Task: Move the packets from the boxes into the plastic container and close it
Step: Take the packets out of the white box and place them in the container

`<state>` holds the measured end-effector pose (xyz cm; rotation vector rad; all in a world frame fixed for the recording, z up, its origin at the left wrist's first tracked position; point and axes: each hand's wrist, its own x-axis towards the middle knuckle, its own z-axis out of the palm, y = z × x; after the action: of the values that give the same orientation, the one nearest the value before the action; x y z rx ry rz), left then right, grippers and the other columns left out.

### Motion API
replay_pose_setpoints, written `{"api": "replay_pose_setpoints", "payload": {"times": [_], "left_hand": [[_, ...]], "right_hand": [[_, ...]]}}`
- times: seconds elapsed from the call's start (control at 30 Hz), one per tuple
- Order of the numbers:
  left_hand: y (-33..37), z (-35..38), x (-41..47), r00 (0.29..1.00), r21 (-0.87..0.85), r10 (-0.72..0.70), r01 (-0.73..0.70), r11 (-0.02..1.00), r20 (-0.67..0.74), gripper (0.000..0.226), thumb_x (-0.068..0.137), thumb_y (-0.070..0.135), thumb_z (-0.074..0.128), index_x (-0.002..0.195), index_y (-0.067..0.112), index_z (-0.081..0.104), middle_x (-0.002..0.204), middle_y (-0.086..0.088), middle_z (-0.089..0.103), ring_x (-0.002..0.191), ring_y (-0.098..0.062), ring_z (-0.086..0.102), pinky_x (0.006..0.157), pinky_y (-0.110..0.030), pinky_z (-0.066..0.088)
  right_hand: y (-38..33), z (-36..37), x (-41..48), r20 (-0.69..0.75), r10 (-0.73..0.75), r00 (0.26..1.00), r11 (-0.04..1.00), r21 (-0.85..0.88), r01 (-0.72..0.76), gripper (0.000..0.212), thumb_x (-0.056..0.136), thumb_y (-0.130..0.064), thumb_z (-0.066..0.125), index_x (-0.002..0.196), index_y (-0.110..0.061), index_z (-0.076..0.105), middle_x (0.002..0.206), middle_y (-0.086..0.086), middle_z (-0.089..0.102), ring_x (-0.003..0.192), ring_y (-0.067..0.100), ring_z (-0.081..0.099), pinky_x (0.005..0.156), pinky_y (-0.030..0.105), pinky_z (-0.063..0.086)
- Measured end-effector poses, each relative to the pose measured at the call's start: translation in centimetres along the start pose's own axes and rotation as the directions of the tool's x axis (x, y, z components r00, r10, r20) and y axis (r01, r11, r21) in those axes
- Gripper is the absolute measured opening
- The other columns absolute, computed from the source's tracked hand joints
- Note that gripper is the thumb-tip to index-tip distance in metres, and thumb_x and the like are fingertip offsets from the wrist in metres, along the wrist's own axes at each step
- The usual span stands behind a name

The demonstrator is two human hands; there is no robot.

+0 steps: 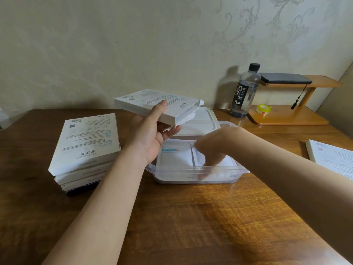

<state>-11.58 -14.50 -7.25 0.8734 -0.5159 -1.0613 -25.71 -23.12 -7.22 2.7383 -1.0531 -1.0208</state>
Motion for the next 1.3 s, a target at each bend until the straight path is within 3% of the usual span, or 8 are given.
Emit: {"api": "replay_pose_setpoints", "payload": {"times": [0.2,0.3,0.47,0.63,0.9,1.07,1.2,1.3], "left_hand": [[0.0,0.0,-0.1,1.0,-0.007,-0.008,0.008,1.0,-0.005,0.019,0.095,0.019,0.069,0.113,0.021,0.061,0.101,-0.007,0.075,0.093,-0.021,0.073,0.06,-0.031,0.061],[0.2,-0.1,-0.1,1.0,-0.033,-0.026,0.026,0.999,0.0,0.019,0.095,0.022,0.07,0.112,0.017,0.063,0.09,-0.004,0.079,0.086,-0.02,0.075,0.057,-0.029,0.06],[0.3,-0.2,0.3,0.999,-0.096,-0.045,0.045,0.994,0.003,0.023,0.095,0.031,0.068,0.106,0.011,0.068,0.099,-0.012,0.074,0.087,-0.023,0.072,0.054,-0.026,0.059],[0.6,-0.3,0.6,0.997,-0.169,-0.076,0.078,0.983,0.019,0.032,0.096,0.039,0.065,0.103,0.007,0.069,0.093,-0.012,0.073,0.075,-0.019,0.071,0.054,-0.022,0.059],[0.6,-0.6,0.8,0.995,-0.198,-0.103,0.099,0.975,-0.009,0.041,0.095,0.043,0.065,0.11,0.004,0.066,0.126,-0.027,0.067,0.109,-0.034,0.066,0.059,-0.023,0.062],[0.6,-0.6,0.7,0.994,-0.169,-0.108,0.105,0.98,-0.007,0.038,0.095,0.042,0.066,0.104,0.006,0.066,0.108,-0.02,0.069,0.084,-0.022,0.068,0.054,-0.023,0.06],[0.5,-0.5,0.6,0.995,-0.096,-0.098,0.1,0.99,0.021,0.033,0.095,0.039,0.066,0.102,0.007,0.068,0.095,-0.012,0.071,0.072,-0.017,0.07,0.053,-0.023,0.059],[0.5,-0.5,0.6,0.995,-0.084,-0.102,0.102,0.991,0.006,0.033,0.094,0.038,0.067,0.103,0.006,0.067,0.09,-0.011,0.071,0.068,-0.015,0.07,0.05,-0.022,0.057]], "right_hand": [[-0.2,-0.2,-1.0,-0.031,0.027,0.999,0.998,0.053,-0.025,0.088,0.078,-0.069,0.067,0.143,-0.013,0.047,0.126,0.003,0.062,0.113,0.024,0.059,0.103,0.039,0.049],[0.8,-1.1,-2.3,-0.237,0.095,0.967,0.971,0.236,-0.037,0.075,0.083,-0.062,0.067,0.138,-0.013,0.052,0.13,0.003,0.061,0.117,0.024,0.058,0.102,0.04,0.049],[1.2,-2.0,-3.7,-0.678,0.371,0.634,0.772,0.605,0.195,0.031,0.09,-0.034,0.072,0.114,-0.015,0.071,0.103,0.001,0.073,0.096,0.021,0.067,0.091,0.038,0.054],[0.0,-1.7,-2.7,-0.763,0.494,0.417,0.688,0.636,0.349,0.02,0.09,-0.025,0.069,0.108,-0.018,0.073,0.08,-0.006,0.071,0.085,0.021,0.069,0.083,0.042,0.057],[-0.2,-1.9,-2.0,-0.786,0.452,0.423,0.694,0.607,0.387,0.026,0.092,-0.024,0.065,0.117,-0.022,0.069,0.079,-0.007,0.068,0.08,0.019,0.066,0.08,0.04,0.057],[-0.3,-1.9,-2.0,-0.762,0.406,0.505,0.717,0.608,0.341,0.036,0.094,-0.022,0.059,0.13,-0.027,0.064,0.083,-0.004,0.071,0.083,0.018,0.065,0.08,0.033,0.054],[-0.5,-1.6,-1.8,-0.745,0.32,0.586,0.727,0.59,0.352,0.021,0.092,-0.012,0.05,0.099,-0.026,0.064,0.087,0.003,0.071,0.082,0.026,0.066,0.072,0.039,0.056],[-0.4,-1.6,-1.8,-0.752,0.287,0.593,0.718,0.579,0.387,0.037,0.089,-0.008,0.048,0.109,-0.029,0.071,0.08,-0.004,0.069,0.075,0.021,0.065,0.066,0.035,0.057]]}}
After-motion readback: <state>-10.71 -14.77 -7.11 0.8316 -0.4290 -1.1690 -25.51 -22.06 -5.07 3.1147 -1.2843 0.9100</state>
